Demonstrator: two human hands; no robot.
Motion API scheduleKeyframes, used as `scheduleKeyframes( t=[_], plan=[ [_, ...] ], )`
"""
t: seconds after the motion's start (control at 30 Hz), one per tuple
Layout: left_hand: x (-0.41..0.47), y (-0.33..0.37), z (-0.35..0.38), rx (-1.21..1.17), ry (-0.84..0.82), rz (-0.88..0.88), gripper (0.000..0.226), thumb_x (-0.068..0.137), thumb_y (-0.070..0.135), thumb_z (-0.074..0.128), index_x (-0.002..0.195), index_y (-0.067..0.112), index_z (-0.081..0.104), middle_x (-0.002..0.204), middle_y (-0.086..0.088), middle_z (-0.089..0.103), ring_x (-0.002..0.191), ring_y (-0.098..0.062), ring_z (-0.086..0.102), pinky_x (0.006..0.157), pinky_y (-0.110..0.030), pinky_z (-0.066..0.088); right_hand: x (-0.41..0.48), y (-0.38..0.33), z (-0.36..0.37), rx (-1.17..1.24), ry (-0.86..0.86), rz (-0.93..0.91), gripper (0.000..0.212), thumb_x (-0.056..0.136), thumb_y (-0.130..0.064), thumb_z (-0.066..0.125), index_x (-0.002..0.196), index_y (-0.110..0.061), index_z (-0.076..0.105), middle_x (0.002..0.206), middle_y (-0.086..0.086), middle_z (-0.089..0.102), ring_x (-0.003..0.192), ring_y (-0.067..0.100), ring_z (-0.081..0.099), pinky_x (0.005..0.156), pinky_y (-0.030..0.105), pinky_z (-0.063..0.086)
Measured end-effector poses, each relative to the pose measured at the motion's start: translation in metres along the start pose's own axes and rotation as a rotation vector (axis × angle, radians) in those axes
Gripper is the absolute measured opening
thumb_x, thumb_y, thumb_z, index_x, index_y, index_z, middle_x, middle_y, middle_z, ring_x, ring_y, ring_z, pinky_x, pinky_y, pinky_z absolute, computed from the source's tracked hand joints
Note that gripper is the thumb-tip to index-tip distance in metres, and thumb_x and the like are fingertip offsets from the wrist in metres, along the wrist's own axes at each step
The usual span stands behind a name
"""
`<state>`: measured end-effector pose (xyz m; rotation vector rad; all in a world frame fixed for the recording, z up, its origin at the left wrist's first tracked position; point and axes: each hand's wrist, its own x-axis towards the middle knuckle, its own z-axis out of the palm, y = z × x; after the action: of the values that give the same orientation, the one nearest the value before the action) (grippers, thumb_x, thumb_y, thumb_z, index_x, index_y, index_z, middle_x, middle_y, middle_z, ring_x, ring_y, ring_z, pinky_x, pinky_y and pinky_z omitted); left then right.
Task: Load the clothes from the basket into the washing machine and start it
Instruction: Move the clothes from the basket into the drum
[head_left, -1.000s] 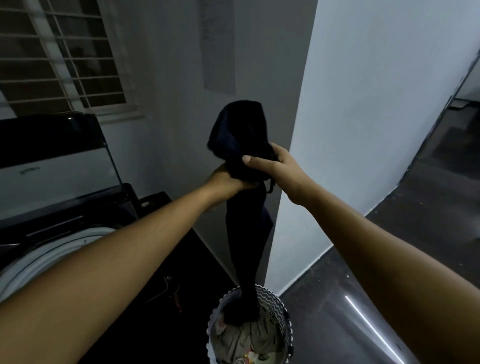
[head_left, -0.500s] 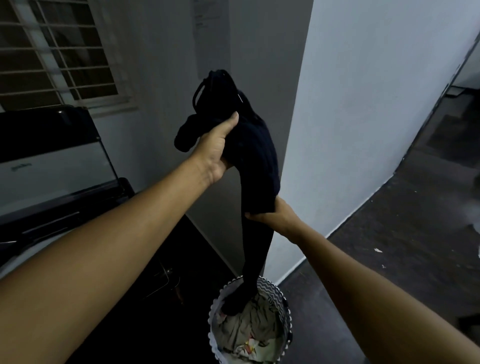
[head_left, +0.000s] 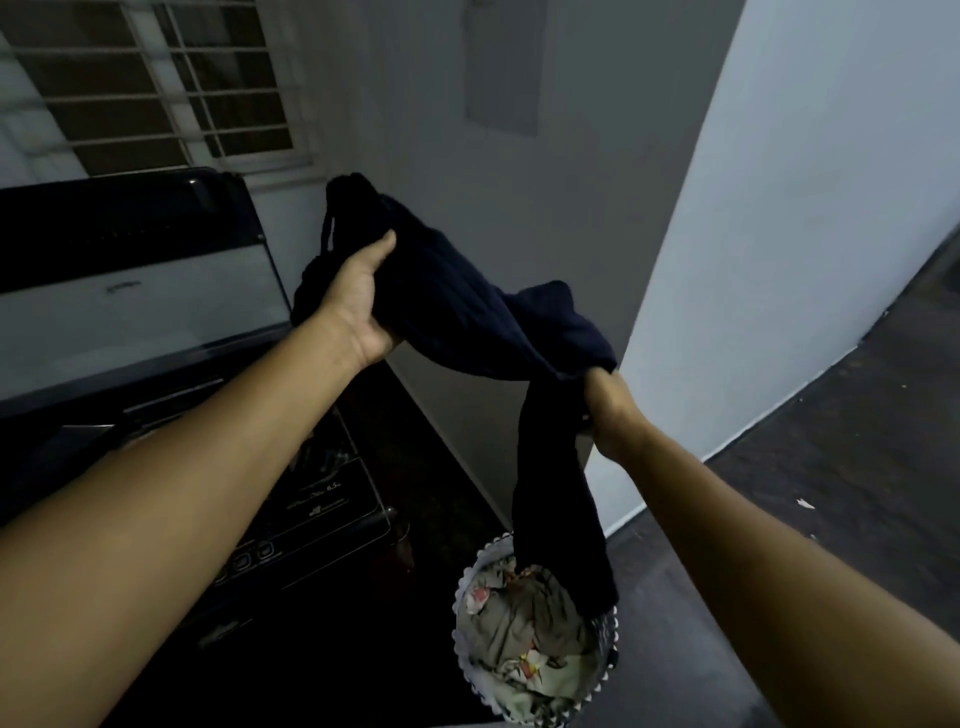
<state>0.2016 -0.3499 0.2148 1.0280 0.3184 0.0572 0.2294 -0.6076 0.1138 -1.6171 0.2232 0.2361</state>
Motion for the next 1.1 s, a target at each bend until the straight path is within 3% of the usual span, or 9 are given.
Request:
scheduleKeyframes(
  t=[0.1, 0.23, 0.4, 0.57, 0.67, 0.83, 1.0, 1.1],
  plan=[
    [0.004, -0.002, -0.035, 0.039, 0.045, -0.061, 0.051, 0.085, 0.046, 0.075, 0.124, 0.014, 0.067, 0.119, -0.011, 0.072, 0.108, -0.03, 0.069, 0.095, -0.045, 0.056, -0.003, -0.036, 0.03, 0.098, -0.025, -0.077, 0.022, 0.102, -0.02, 0.04, 0.114, -0.023, 0.059, 0.102, 0.006, 0.071, 0.086, 0.023, 0.069, 0.067, 0.037, 0.056],
    [0.007, 0.002, -0.079, 0.089, 0.072, -0.12, 0.051, 0.084, 0.051, 0.074, 0.123, 0.018, 0.068, 0.115, -0.008, 0.074, 0.107, -0.027, 0.07, 0.086, -0.041, 0.06, -0.01, -0.08, 0.081, 0.217, -0.101, -0.15, 0.033, 0.105, -0.031, 0.042, 0.132, -0.018, 0.055, 0.114, 0.005, 0.071, 0.098, 0.023, 0.07, 0.063, 0.034, 0.057],
    [0.009, 0.03, -0.139, 0.189, 0.067, -0.194, 0.053, 0.09, 0.061, 0.06, 0.122, 0.019, 0.068, 0.114, -0.009, 0.074, 0.098, -0.026, 0.07, 0.078, -0.04, 0.058, -0.031, -0.139, 0.158, 0.22, -0.204, -0.305, 0.035, 0.104, -0.024, 0.042, 0.133, -0.014, 0.058, 0.115, 0.009, 0.072, 0.102, 0.026, 0.071, 0.063, 0.032, 0.058],
    [0.01, 0.069, -0.203, 0.254, 0.011, -0.242, 0.065, 0.095, 0.068, 0.041, 0.121, 0.014, 0.066, 0.106, -0.013, 0.074, 0.102, -0.03, 0.068, 0.095, -0.045, 0.053, -0.057, -0.182, 0.248, 0.263, -0.365, -0.39, 0.032, 0.105, -0.021, 0.04, 0.128, -0.017, 0.061, 0.119, 0.003, 0.071, 0.106, 0.021, 0.069, 0.078, 0.037, 0.061],
    [0.01, 0.09, -0.247, 0.211, 0.009, -0.236, 0.067, 0.096, 0.067, 0.039, 0.127, 0.014, 0.064, 0.115, -0.014, 0.074, 0.116, -0.032, 0.065, 0.106, -0.051, 0.046, -0.069, -0.187, 0.306, 0.349, -0.47, -0.363, 0.031, 0.105, -0.02, 0.036, 0.119, -0.017, 0.064, 0.118, 0.008, 0.071, 0.11, 0.026, 0.068, 0.09, 0.045, 0.06],
    [0.005, 0.108, -0.323, 0.142, 0.052, -0.248, 0.07, 0.093, 0.069, 0.039, 0.133, 0.015, 0.062, 0.122, -0.013, 0.072, 0.118, -0.033, 0.064, 0.105, -0.056, 0.045, -0.077, -0.172, 0.395, 0.452, -0.579, -0.255, 0.037, 0.106, -0.024, 0.03, 0.124, -0.014, 0.061, 0.135, 0.015, 0.062, 0.125, 0.036, 0.059, 0.105, 0.053, 0.05],
    [0.003, 0.097, -0.395, 0.08, 0.109, -0.321, 0.074, 0.093, 0.072, 0.036, 0.135, 0.016, 0.061, 0.127, -0.012, 0.069, 0.122, -0.032, 0.062, 0.108, -0.057, 0.042, -0.069, -0.129, 0.468, 0.527, -0.603, -0.084, 0.039, 0.106, -0.024, 0.027, 0.122, -0.013, 0.061, 0.127, 0.012, 0.063, 0.125, 0.036, 0.057, 0.096, 0.045, 0.055],
    [0.003, 0.083, -0.43, 0.062, 0.168, -0.382, 0.073, 0.096, 0.07, 0.033, 0.133, 0.015, 0.062, 0.124, -0.013, 0.07, 0.12, -0.032, 0.063, 0.102, -0.055, 0.048, -0.056, -0.096, 0.5, 0.524, -0.585, 0.005, 0.044, 0.105, -0.025, 0.029, 0.135, -0.009, 0.057, 0.134, 0.013, 0.061, 0.118, 0.032, 0.06, 0.086, 0.041, 0.057]
  ],
)
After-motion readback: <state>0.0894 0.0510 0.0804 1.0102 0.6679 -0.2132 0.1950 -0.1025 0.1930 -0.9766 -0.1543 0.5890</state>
